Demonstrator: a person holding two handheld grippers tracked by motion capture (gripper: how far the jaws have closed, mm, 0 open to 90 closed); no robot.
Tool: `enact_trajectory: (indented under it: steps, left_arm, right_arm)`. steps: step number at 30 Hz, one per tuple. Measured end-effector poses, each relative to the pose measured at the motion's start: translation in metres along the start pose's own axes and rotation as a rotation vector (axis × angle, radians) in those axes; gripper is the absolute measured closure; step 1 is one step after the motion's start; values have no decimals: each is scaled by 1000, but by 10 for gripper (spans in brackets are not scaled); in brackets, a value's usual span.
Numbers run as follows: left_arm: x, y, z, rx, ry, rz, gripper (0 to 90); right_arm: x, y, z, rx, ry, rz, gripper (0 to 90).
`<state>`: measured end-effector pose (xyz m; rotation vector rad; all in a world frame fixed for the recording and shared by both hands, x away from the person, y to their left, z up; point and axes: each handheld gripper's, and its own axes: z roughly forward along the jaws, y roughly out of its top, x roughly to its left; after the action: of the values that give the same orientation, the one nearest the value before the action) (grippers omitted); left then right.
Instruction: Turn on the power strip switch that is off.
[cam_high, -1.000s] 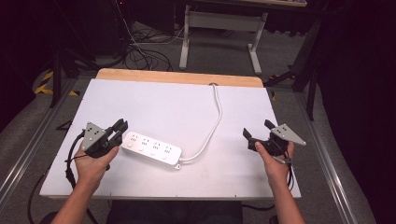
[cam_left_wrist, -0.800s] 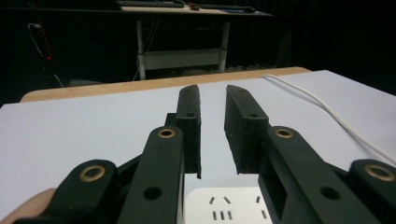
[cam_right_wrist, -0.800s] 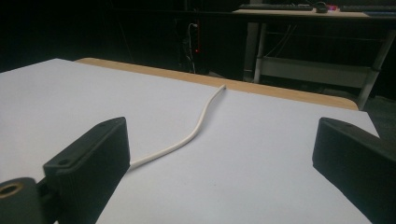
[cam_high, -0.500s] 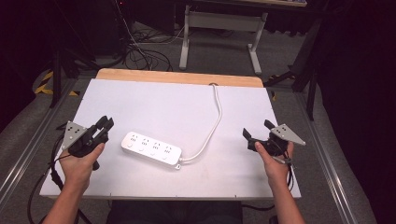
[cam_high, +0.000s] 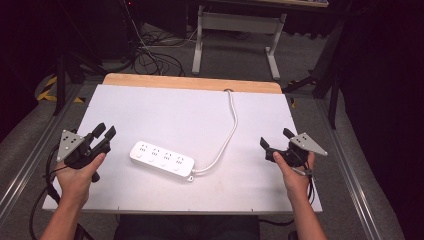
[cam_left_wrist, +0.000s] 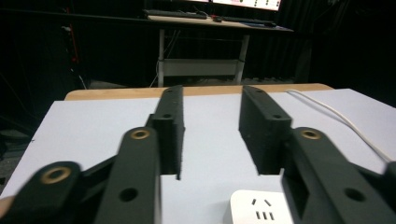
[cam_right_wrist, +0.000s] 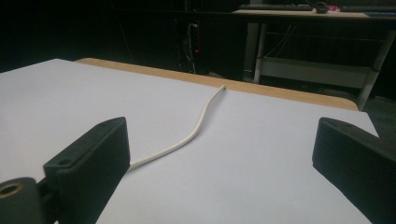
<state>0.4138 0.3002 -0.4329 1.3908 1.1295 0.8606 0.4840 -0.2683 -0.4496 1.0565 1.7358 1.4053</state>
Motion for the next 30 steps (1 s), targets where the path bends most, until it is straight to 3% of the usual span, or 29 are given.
enact_trajectory:
  steps: [9,11,25,30]
  left_arm:
    - [4,0,-1,1,-10,1,432]
    - [5,0,-2,3,-11,-2,349]
    - [11,0,-5,-16,45,-16,65]
    - [12,-1,-6,-27,53,-15,16]
  right_arm:
    - [0,0,0,0,1,0,47]
    - [-1,0,0,0,0,1,47]
    - [-1,0,0,-3,0,5,44]
    - [-1,0,0,-6,1,2,30]
